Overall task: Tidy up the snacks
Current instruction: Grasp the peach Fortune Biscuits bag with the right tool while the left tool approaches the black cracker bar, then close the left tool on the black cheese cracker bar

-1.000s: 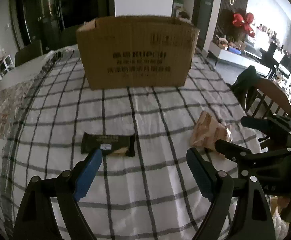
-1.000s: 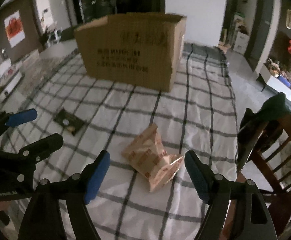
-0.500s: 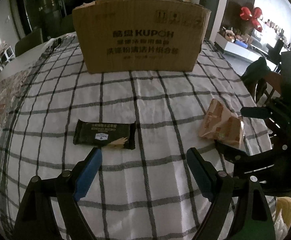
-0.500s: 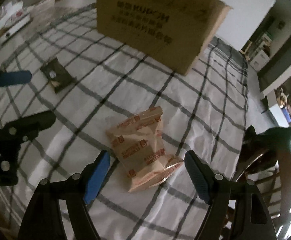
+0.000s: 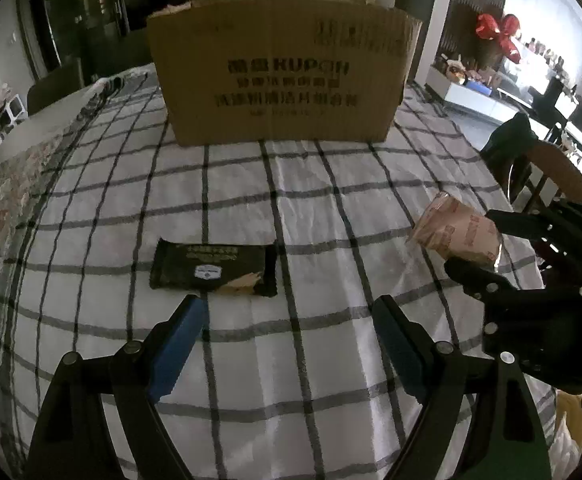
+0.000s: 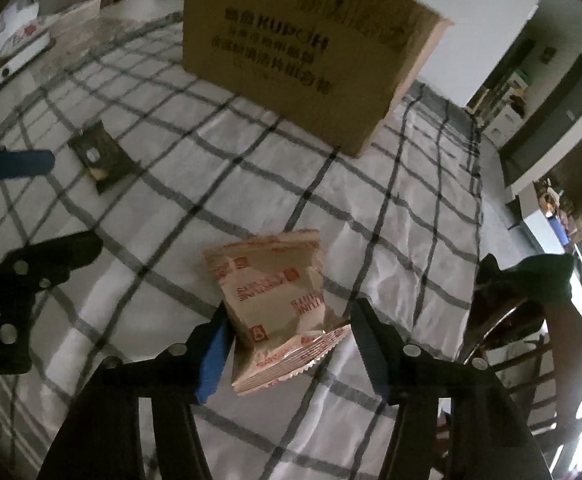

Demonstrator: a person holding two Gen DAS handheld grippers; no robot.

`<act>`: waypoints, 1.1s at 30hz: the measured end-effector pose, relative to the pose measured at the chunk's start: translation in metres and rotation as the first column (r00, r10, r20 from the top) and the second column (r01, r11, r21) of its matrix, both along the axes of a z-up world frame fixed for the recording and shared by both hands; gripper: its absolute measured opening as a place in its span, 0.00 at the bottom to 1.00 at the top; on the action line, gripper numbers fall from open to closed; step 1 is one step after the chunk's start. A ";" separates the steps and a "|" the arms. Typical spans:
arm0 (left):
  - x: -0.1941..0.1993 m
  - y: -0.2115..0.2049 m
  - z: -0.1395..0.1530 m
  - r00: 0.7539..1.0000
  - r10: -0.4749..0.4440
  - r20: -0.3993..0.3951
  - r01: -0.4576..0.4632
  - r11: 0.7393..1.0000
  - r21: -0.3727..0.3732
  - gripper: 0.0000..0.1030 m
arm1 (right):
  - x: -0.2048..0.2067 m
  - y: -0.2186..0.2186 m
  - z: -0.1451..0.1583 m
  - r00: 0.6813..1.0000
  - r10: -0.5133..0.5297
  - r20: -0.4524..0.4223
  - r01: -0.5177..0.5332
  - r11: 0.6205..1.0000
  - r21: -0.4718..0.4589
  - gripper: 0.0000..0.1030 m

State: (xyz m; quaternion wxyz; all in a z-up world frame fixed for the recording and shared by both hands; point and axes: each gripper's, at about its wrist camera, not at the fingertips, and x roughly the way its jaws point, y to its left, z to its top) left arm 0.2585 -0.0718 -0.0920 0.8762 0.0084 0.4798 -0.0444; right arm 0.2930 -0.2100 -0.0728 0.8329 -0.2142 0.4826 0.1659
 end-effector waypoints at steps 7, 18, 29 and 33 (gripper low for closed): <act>-0.006 0.021 0.010 0.999 -0.031 0.024 0.033 0.997 -0.067 0.84 | -0.016 0.005 0.030 0.991 -0.102 0.089 0.093 0.991 0.100 0.55; -0.005 0.058 0.005 0.996 -0.075 0.049 0.080 0.990 -0.114 0.91 | -0.031 0.031 0.033 0.958 -0.265 0.111 0.234 0.943 0.236 0.55; 0.030 0.055 -0.023 0.996 -0.083 -0.012 0.082 0.994 -0.074 0.92 | -0.021 0.038 0.015 0.942 -0.326 0.077 0.297 0.920 0.255 0.55; 0.037 0.052 -0.027 0.997 -0.074 -0.003 0.074 0.997 -0.028 0.92 | -0.017 0.037 0.010 0.939 -0.338 0.062 0.312 0.916 0.252 0.55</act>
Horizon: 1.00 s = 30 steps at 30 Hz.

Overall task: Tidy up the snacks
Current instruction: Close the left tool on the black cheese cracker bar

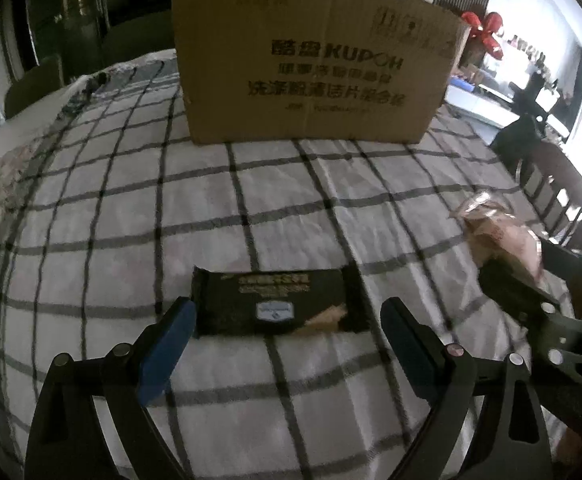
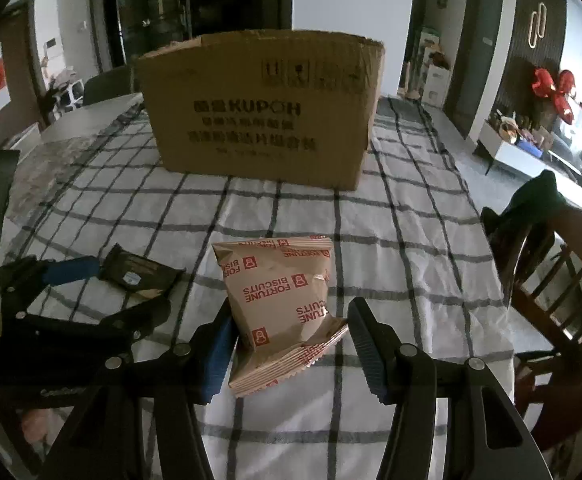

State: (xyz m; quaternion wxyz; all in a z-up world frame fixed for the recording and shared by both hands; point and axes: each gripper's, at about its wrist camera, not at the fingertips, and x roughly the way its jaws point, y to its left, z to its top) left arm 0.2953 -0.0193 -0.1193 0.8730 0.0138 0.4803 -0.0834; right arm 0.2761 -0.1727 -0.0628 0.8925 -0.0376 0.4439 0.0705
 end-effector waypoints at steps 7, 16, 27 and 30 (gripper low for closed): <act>0.006 -0.001 -0.007 1.000 0.019 -0.006 -0.018 0.999 0.032 0.93 | 0.004 0.004 -0.003 1.000 0.000 -0.006 0.000 1.000 0.007 0.55; 0.004 -0.001 -0.009 0.999 0.028 0.038 -0.029 0.999 0.024 0.82 | 0.006 0.004 -0.005 1.000 -0.005 -0.012 0.005 1.000 0.013 0.55; 0.000 0.001 0.002 0.998 -0.016 0.059 0.018 0.999 -0.038 0.17 | 0.005 0.007 -0.006 1.000 -0.001 -0.018 0.001 0.999 0.040 0.55; 0.000 0.005 0.003 0.998 -0.011 0.062 0.015 0.998 -0.066 0.15 | 0.004 0.008 -0.005 1.000 -0.001 -0.016 0.002 0.999 0.040 0.55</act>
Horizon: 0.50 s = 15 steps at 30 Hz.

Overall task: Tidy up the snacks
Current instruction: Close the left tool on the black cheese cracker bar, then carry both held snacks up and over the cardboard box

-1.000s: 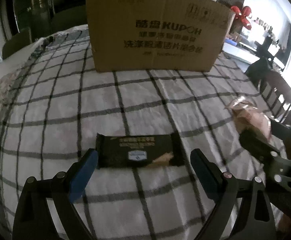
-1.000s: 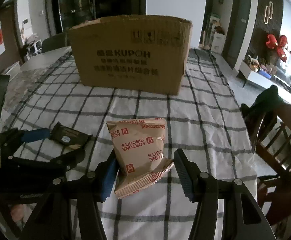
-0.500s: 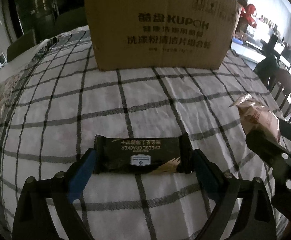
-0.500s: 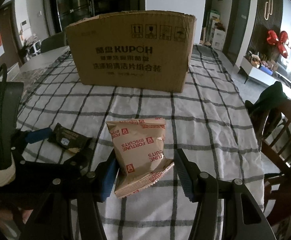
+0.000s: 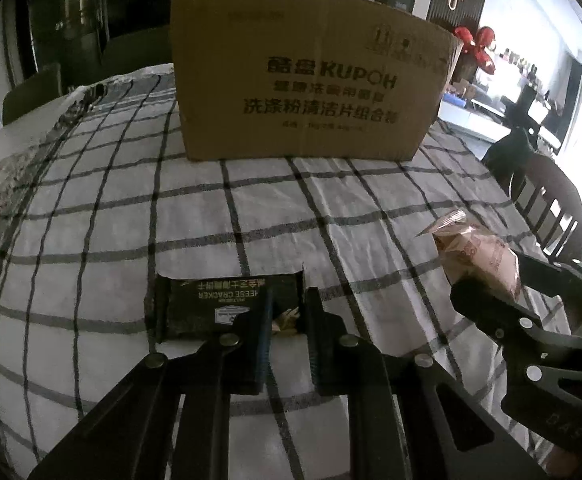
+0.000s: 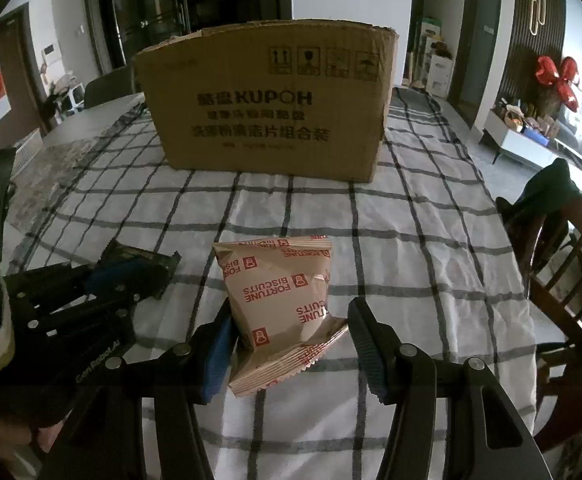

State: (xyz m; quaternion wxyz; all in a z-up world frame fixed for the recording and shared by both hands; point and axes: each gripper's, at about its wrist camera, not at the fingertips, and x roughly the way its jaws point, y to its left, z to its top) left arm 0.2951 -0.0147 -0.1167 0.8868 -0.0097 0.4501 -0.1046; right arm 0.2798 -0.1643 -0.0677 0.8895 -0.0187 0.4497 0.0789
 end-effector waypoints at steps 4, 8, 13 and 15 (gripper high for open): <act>-0.006 0.006 0.003 1.000 0.003 0.011 -0.002 0.999 -0.034 0.02 | -0.002 0.003 0.003 1.000 0.002 0.006 -0.002 1.000 0.002 0.55; -0.012 0.013 0.010 0.999 0.007 0.043 -0.005 0.998 -0.062 0.02 | -0.004 0.006 0.005 1.000 0.006 0.013 -0.006 1.000 0.015 0.55; -0.018 0.021 0.021 0.997 0.024 0.072 -0.017 0.995 -0.098 0.02 | -0.007 0.010 0.005 1.000 0.015 0.015 -0.016 1.000 0.027 0.55; -0.021 0.022 0.025 0.996 0.026 0.083 -0.017 0.995 -0.102 0.02 | -0.008 0.011 0.006 1.000 0.017 0.016 -0.017 0.999 0.035 0.55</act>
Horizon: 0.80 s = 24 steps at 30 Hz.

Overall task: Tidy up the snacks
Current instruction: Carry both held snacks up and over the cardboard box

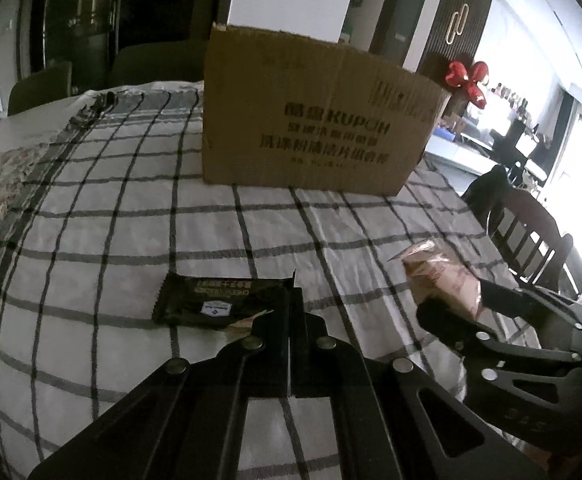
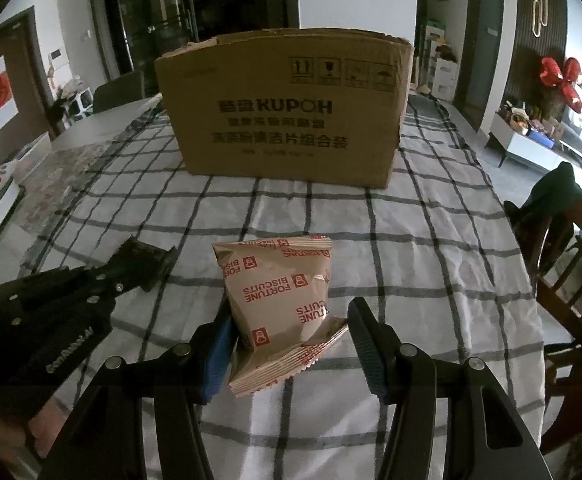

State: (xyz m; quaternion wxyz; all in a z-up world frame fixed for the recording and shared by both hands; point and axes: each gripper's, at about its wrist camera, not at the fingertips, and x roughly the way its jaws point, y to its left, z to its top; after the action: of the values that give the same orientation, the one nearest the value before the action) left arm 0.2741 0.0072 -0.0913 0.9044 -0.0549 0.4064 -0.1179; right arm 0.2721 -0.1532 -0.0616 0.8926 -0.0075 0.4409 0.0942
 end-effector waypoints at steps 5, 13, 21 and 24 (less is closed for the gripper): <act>-0.009 0.006 0.019 0.998 0.019 0.060 -0.019 1.000 -0.009 0.02 | -0.001 0.001 0.006 1.000 0.003 0.014 -0.003 1.000 0.022 0.55; -0.011 0.019 0.051 0.991 0.034 0.127 -0.029 0.999 -0.044 0.02 | -0.001 0.009 0.027 0.998 0.018 0.063 -0.022 0.998 0.051 0.55; -0.008 0.023 0.074 0.987 0.031 0.160 -0.017 0.996 -0.088 0.02 | 0.001 0.016 0.051 0.993 0.028 0.114 -0.037 0.996 0.081 0.55; -0.006 0.023 0.082 0.984 0.032 0.176 -0.016 0.996 -0.092 0.02 | 0.004 0.015 0.059 0.991 0.023 0.129 -0.035 0.995 0.089 0.55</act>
State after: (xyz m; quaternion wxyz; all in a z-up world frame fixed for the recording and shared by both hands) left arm 0.2678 0.0299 -0.0096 0.9350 -0.0900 0.3176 -0.1296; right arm 0.2763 -0.1381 -0.0024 0.9169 0.0205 0.3779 0.1264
